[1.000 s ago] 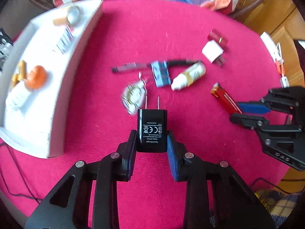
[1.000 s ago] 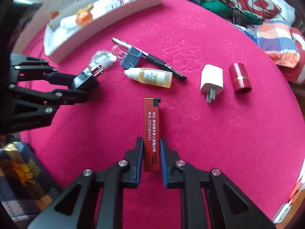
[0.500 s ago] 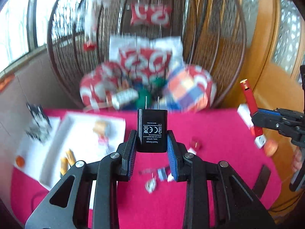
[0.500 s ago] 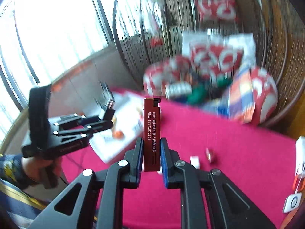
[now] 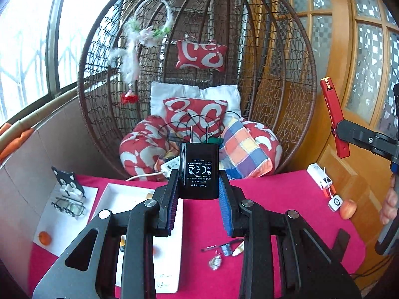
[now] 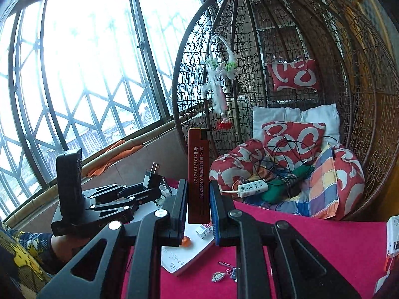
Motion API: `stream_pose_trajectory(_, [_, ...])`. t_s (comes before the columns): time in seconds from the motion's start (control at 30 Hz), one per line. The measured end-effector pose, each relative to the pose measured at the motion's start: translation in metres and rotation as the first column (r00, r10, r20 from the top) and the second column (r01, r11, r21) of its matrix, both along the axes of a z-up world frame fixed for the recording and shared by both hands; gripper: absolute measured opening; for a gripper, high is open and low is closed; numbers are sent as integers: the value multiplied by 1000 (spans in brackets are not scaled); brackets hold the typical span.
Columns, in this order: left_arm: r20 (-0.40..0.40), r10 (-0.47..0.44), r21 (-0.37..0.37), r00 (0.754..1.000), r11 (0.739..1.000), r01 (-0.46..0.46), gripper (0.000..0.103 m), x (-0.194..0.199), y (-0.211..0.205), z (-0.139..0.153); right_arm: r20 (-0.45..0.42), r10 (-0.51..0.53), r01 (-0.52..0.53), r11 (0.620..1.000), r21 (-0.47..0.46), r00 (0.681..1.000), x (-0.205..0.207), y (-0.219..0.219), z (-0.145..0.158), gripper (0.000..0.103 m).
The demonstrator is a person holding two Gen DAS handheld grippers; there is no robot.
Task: Organize rigid objects
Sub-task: 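Carry the charger and red lighter into the tray and release both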
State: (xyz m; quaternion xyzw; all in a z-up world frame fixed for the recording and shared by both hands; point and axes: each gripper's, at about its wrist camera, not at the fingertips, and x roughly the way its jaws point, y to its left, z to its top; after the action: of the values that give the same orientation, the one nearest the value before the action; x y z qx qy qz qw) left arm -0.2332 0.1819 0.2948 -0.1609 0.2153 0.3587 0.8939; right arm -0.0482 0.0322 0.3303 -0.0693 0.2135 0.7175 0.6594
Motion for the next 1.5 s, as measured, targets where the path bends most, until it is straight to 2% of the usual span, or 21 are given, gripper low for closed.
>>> stream_pose_trajectory(0.3, [3, 30, -21, 1000, 999, -30, 29, -43, 31, -6, -8, 28, -28, 1000, -13, 1000, -39, 33, -7, 15])
stream_pose_trajectory(0.6, [-21, 23, -58, 1000, 998, -24, 29, -77, 61, -21, -16, 38, -39, 998, -50, 999, -75, 69, -22, 15])
stream_pose_trajectory(0.77, [-39, 8, -108, 999, 994, -12, 29, -90, 82, -38, -38, 27, -31, 994, -109, 999, -90, 94, -45, 15])
stream_pose_trajectory(0.97, [-98, -48, -225, 994, 974, 25, 29, -91, 115, -81, -84, -11, -9, 973, -231, 996, -99, 124, -93, 15])
stream_pose_trajectory(1.07, [-163, -105, -284, 981, 957, 56, 29, -81, 129, -114, -136, -40, -5, 949, -316, 990, -99, 143, -126, 15])
stream_pose_trajectory(1.23, [-285, -177, -406, 942, 912, 49, 29, -61, 145, -180, -127, -91, 20, 880, -474, 988, -103, 170, -188, 15])
stream_pose_trajectory(1.37, [-359, -217, -477, 908, 879, 21, 29, -53, 144, -224, -116, -132, 41, 816, -576, 985, -105, 181, -229, 15])
stream_pose_trajectory(1.47, [-367, -243, -565, 898, 825, -7, 29, -51, 144, -251, -74, -137, 62, 779, -624, 988, -109, 186, -250, 15])
stream_pose_trajectory(1.5, [-370, -239, -577, 898, 816, -21, 29, -52, 144, -255, -60, -137, 68, 767, -637, 989, -110, 188, -257, 15])
